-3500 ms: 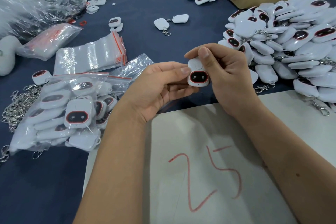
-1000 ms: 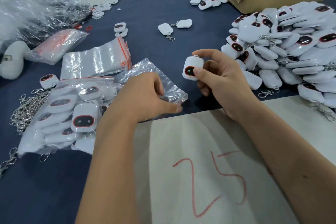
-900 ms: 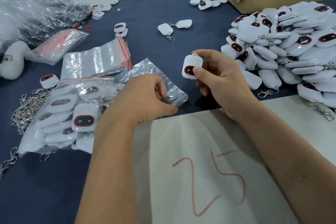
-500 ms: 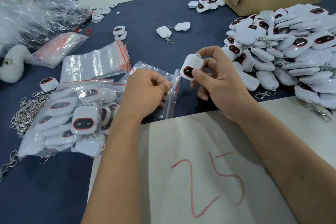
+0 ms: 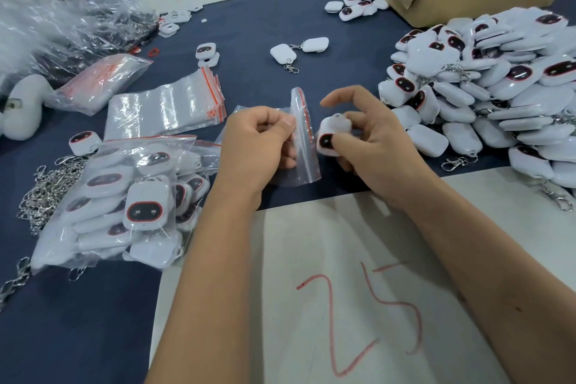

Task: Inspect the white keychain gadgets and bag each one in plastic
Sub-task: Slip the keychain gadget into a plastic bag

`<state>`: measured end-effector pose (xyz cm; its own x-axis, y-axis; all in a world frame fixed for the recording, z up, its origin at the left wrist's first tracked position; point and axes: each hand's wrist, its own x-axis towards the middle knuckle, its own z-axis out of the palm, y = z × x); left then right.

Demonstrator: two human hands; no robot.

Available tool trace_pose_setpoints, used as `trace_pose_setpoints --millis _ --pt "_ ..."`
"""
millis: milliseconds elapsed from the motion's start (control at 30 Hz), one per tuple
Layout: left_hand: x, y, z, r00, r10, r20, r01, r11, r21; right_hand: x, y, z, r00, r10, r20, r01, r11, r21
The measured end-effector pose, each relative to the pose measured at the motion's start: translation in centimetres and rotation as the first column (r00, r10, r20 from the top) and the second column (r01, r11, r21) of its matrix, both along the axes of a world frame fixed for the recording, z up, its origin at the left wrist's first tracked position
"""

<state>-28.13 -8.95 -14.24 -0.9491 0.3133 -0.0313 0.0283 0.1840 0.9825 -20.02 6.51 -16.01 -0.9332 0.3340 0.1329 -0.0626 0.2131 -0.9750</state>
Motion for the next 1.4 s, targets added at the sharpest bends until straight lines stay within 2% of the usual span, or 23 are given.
trace_pose_setpoints --millis 133,233,333,467,567,667,800,900,1033,1133,1233,1333,1400 --pt "0.1 0.1 0.1 0.998 -0.021 -0.051 0.023 0.999 0.049 0.0 -0.3 0.5 1.000 0.008 0.029 -0.007 0.999 -0.044" --pt "0.2 0.5 -0.2 0.989 -0.025 -0.145 0.020 0.999 -0.038 0.2 -0.4 0.9 0.995 0.092 0.029 -0.090 0.995 -0.050" --pt "0.4 0.9 -0.5 0.977 -0.020 -0.210 0.005 0.998 -0.069 0.0 -0.2 0.6 0.998 0.035 0.045 -0.036 0.999 0.025" --pt "0.7 1.4 -0.3 0.952 0.066 -0.298 -0.083 0.996 -0.043 -0.2 -0.1 0.1 0.998 -0.055 0.035 0.053 0.997 0.064" --pt "1.1 1.6 -0.1 0.958 0.040 -0.284 -0.041 0.999 0.002 -0.1 -0.4 0.1 0.996 -0.084 -0.011 0.084 0.992 0.092" --pt "0.9 1.5 -0.3 0.959 -0.008 -0.282 -0.009 0.998 -0.059 0.0 -0.4 0.1 0.995 -0.094 -0.027 0.096 0.991 0.098" --pt "0.1 1.0 -0.7 0.967 0.037 -0.251 -0.057 0.996 -0.074 0.0 -0.6 0.0 0.989 -0.145 -0.036 0.149 0.981 0.122" --pt "-0.6 0.5 -1.0 0.965 0.086 -0.247 -0.115 0.988 -0.105 -0.1 -0.5 -0.1 0.964 -0.262 -0.048 0.265 0.960 0.087" --pt "-0.5 0.7 -1.4 0.927 0.098 -0.363 -0.174 0.968 -0.183 -0.1 -0.3 -0.2 0.911 -0.407 -0.073 0.411 0.875 0.257" --pt "0.7 1.4 -1.2 0.899 0.024 -0.437 -0.164 0.944 -0.286 0.0 -0.7 0.0 0.939 -0.331 -0.088 0.339 0.865 0.369" --pt "1.4 2.0 -1.3 0.911 -0.065 -0.407 -0.103 0.920 -0.377 0.0 -0.9 0.0 0.959 -0.273 -0.077 0.282 0.879 0.384" --pt "1.6 2.0 -0.5 0.955 -0.088 -0.282 0.015 0.968 -0.252 0.0 -0.6 0.1 0.976 -0.206 -0.072 0.218 0.937 0.273" --pt "1.4 1.7 -0.1 0.973 -0.179 -0.146 0.155 0.975 -0.160 0.1 -0.4 0.1 0.985 -0.164 -0.061 0.172 0.971 0.163"
